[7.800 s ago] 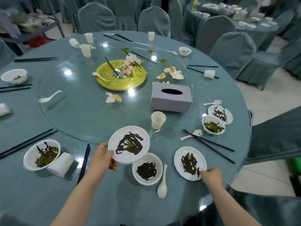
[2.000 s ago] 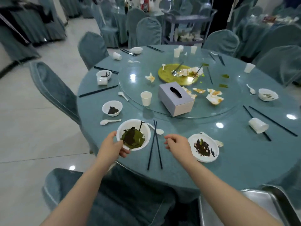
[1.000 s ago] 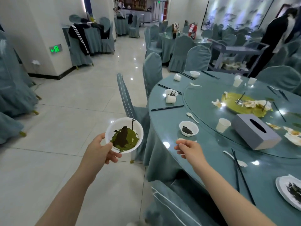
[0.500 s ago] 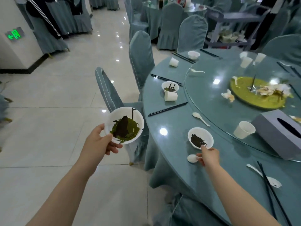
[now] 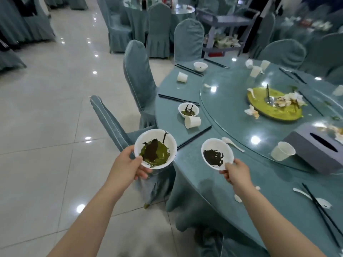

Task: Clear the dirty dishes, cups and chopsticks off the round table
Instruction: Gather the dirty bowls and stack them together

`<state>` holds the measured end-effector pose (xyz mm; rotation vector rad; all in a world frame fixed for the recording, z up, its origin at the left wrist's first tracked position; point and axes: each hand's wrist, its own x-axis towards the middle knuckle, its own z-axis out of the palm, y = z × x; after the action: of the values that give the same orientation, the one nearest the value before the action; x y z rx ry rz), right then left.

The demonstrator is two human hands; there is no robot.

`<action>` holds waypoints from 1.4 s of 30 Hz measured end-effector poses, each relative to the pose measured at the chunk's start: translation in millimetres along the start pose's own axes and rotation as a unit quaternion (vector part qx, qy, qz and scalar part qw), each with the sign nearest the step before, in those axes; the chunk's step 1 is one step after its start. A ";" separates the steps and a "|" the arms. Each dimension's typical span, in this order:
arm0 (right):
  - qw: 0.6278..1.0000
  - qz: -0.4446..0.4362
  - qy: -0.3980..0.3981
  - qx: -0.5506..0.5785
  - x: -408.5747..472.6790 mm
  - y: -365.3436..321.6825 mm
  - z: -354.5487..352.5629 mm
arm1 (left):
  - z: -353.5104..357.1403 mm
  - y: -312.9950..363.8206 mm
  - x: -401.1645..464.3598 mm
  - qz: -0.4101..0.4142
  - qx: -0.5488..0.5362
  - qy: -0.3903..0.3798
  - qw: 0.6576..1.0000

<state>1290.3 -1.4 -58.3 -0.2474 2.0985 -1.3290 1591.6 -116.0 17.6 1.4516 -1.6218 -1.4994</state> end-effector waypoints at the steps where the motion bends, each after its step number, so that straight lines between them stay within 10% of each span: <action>1: 1.000 -0.007 -0.001 0.011 -10.5 -12.1 13.0 | -12.5 2.2 8.9 0.004 0.001 -0.018 1.000; 19: 0.973 -0.161 -0.164 0.016 -140.3 -142.7 214.2 | -156.8 15.6 85.9 0.082 0.005 -0.112 0.990; 31: 0.894 -0.263 -0.240 -0.270 -117.1 -185.7 381.5 | -268.1 -2.5 157.0 0.052 -0.021 -0.046 0.997; 42: 0.884 -0.297 -0.300 -0.201 -43.4 -262.9 543.6 | -366.0 19.7 306.1 0.033 0.000 -0.012 0.999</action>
<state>1605.9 -510.5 29.8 -1.3864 1.7675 -0.9124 1810.6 -539.4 46.6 1.3714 -1.6670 -1.4868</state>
